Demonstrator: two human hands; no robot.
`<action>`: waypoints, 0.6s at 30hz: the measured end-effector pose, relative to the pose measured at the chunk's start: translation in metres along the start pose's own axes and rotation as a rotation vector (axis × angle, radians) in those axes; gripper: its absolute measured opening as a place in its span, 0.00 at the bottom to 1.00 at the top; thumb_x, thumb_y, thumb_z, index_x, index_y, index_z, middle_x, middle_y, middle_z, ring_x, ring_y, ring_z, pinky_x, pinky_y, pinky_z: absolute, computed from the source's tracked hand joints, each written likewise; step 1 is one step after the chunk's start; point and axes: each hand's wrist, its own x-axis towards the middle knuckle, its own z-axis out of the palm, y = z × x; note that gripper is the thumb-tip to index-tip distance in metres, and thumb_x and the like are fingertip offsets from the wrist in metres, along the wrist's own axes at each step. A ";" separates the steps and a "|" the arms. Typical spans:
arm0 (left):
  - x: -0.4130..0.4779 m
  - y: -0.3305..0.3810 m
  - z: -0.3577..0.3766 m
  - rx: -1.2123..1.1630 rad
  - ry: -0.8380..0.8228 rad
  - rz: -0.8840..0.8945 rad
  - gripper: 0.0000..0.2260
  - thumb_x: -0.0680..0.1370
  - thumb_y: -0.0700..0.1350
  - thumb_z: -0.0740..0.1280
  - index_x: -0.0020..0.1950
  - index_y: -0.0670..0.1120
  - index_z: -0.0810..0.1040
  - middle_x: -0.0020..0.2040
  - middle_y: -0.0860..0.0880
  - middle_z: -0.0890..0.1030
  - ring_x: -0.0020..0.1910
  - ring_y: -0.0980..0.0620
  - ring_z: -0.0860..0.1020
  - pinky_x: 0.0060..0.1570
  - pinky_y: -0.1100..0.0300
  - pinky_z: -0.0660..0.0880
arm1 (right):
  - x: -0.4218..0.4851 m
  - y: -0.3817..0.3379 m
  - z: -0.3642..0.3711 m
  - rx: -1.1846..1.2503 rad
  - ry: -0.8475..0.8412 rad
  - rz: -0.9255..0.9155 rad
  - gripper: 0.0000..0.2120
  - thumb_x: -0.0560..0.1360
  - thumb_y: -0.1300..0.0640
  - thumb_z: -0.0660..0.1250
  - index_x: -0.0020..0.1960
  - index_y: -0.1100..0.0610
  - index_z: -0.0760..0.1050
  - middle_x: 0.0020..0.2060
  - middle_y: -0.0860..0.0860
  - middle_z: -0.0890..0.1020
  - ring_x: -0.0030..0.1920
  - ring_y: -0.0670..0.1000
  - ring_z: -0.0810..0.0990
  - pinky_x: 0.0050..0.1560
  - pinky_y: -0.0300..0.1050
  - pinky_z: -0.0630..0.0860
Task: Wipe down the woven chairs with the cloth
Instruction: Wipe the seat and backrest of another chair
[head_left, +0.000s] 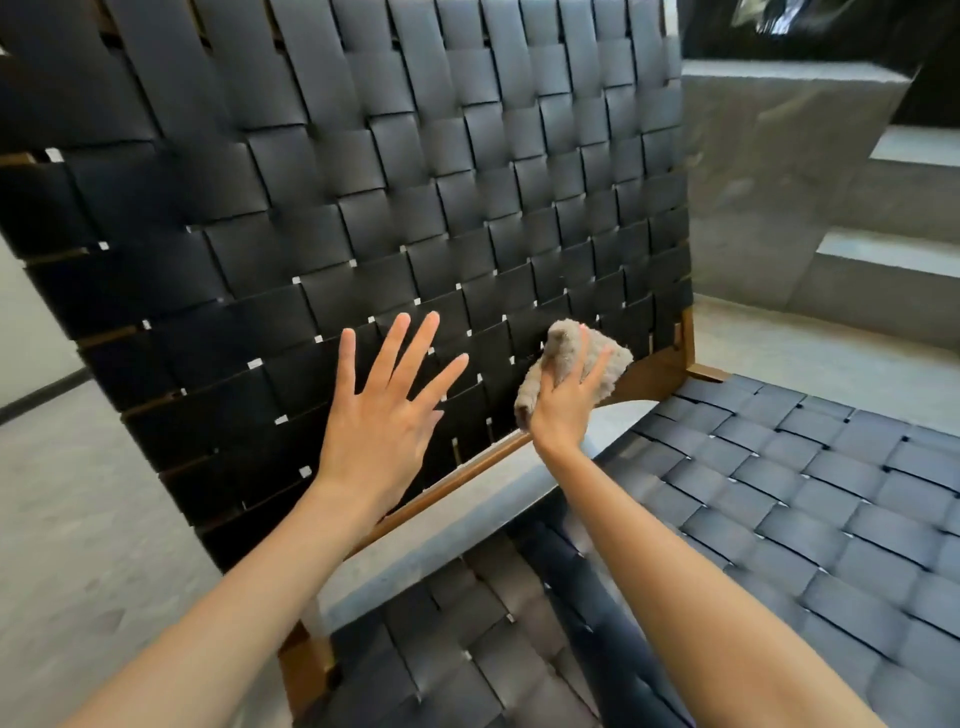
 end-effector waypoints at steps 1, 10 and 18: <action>0.008 0.002 0.003 0.021 -0.019 0.024 0.29 0.79 0.55 0.60 0.77 0.57 0.52 0.78 0.45 0.43 0.76 0.43 0.40 0.69 0.36 0.32 | 0.014 0.005 -0.003 -0.004 0.017 0.033 0.28 0.82 0.52 0.55 0.78 0.46 0.46 0.78 0.51 0.39 0.77 0.56 0.41 0.75 0.56 0.54; 0.043 0.006 0.022 0.161 -0.083 0.074 0.41 0.69 0.73 0.56 0.75 0.61 0.40 0.77 0.46 0.35 0.74 0.40 0.32 0.64 0.32 0.27 | 0.113 0.027 -0.035 0.182 0.213 0.223 0.30 0.82 0.49 0.57 0.78 0.51 0.47 0.77 0.55 0.50 0.76 0.58 0.55 0.73 0.57 0.58; 0.042 0.007 0.019 0.172 -0.116 0.073 0.41 0.71 0.74 0.53 0.74 0.60 0.35 0.75 0.45 0.29 0.72 0.38 0.29 0.62 0.32 0.26 | 0.088 0.015 -0.026 0.080 0.154 0.180 0.28 0.83 0.51 0.55 0.78 0.50 0.47 0.78 0.52 0.47 0.76 0.58 0.53 0.74 0.55 0.58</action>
